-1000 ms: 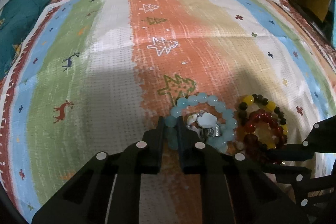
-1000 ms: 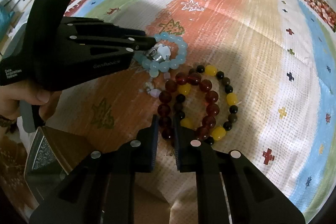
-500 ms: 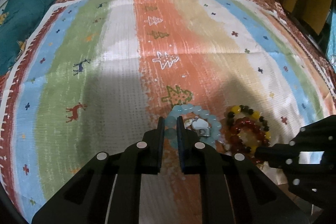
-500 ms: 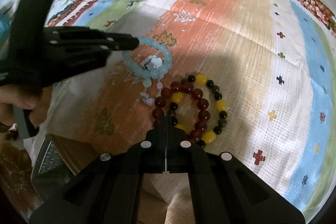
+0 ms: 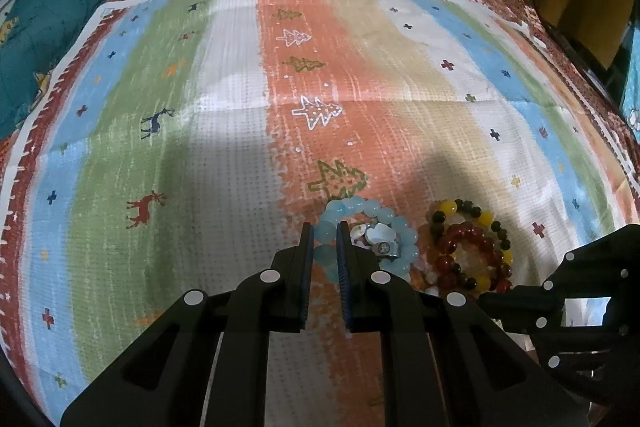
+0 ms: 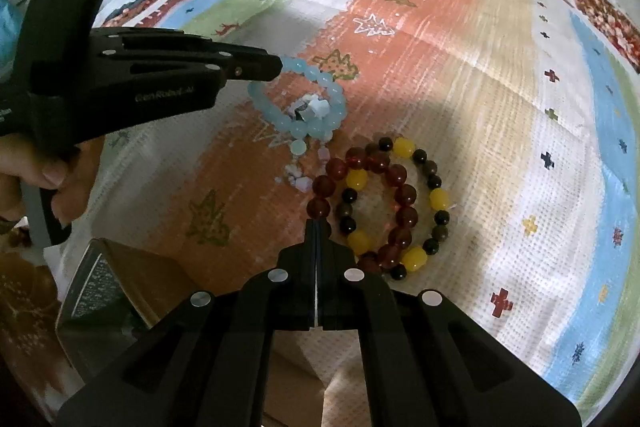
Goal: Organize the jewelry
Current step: 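Lift the pale blue bracelet with the left tool while the right lifts the red bracelet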
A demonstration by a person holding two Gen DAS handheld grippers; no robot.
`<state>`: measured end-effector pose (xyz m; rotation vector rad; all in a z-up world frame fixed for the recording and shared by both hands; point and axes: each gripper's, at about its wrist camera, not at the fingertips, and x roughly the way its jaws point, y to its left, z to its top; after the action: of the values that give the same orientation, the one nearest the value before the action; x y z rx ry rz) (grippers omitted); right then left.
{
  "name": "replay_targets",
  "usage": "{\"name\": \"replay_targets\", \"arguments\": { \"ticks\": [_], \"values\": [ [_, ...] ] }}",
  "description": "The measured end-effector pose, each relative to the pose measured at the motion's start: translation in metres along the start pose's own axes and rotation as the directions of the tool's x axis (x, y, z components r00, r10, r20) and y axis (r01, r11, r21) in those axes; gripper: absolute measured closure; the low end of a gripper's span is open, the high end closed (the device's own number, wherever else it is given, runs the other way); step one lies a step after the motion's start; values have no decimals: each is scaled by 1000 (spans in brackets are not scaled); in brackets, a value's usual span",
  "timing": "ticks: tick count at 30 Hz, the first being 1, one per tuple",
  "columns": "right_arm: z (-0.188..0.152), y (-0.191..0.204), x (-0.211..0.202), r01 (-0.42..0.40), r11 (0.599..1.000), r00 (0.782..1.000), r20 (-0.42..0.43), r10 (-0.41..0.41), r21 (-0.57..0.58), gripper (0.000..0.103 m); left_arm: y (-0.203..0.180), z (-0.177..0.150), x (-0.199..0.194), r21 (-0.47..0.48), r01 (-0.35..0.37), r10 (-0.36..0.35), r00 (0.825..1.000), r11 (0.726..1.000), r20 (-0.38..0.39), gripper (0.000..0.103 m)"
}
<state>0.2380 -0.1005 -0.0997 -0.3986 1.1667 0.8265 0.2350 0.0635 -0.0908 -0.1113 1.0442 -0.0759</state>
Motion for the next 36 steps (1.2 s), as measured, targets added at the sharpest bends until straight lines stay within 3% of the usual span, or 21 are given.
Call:
{"name": "replay_targets", "arguments": {
  "ticks": [2,3,5,22,27,36],
  "values": [
    [0,0,1,-3,1000,1000,-1,3,-2,96,0,0,0,-4,3,-3,1000,1000,-1,92],
    [0,0,1,-6,1000,1000,-2,6,-4,82,-1,0,0,-4,5,-5,1000,1000,-2,92],
    [0,2,2,-18,1000,1000,-1,18,-11,71,-1,0,1,-5,7,-7,1000,1000,-6,92],
    [4,-3,24,-75,997,992,-97,75,2,71,1,-2,11,-6,-1,0,1000,1000,-29,92],
    [3,1,27,-25,999,996,-90,23,-23,86,-1,-4,15,5,-1,1,999,1000,-37,92],
    [2,1,26,-4,999,998,-60,2,-36,89,-2,-1,5,13,7,-7,1000,1000,-17,92]
  ]
}}
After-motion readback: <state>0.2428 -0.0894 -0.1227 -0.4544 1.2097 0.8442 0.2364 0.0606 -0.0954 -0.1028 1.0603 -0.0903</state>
